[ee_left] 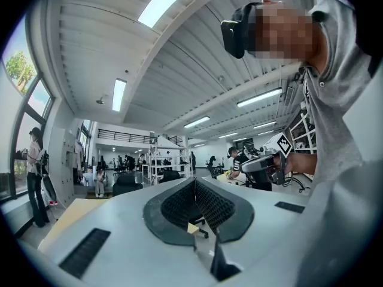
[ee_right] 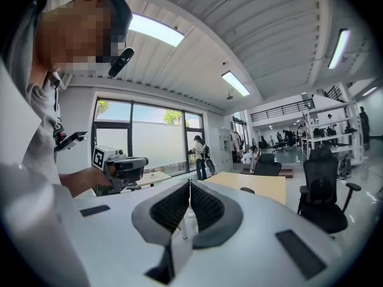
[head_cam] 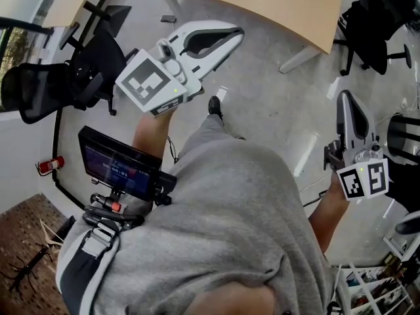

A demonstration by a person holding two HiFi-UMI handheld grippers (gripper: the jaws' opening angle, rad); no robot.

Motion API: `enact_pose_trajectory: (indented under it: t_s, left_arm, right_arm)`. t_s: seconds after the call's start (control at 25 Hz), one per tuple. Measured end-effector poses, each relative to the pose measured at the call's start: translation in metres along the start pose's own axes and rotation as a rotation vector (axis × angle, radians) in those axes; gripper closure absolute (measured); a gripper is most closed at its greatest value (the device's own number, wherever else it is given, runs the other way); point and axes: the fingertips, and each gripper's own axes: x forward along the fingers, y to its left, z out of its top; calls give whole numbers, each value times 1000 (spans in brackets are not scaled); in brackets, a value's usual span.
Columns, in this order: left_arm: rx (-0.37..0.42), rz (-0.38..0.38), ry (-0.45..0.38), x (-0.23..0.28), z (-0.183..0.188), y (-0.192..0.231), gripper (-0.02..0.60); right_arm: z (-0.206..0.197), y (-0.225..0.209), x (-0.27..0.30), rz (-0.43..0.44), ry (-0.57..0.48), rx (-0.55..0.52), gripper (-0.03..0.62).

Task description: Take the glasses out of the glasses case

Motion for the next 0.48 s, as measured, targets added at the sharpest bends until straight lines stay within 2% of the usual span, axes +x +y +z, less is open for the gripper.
enact_pose_trajectory:
  t_s: [0.32, 0.48]
  left_arm:
    - [-11, -54, 7, 25, -14, 99, 577]
    - [3, -83, -2, 33, -8, 107, 577]
  right_arm:
    - [14, -27, 96, -45, 1, 12, 586]
    - [22, -32, 99, -76, -12, 2, 586]
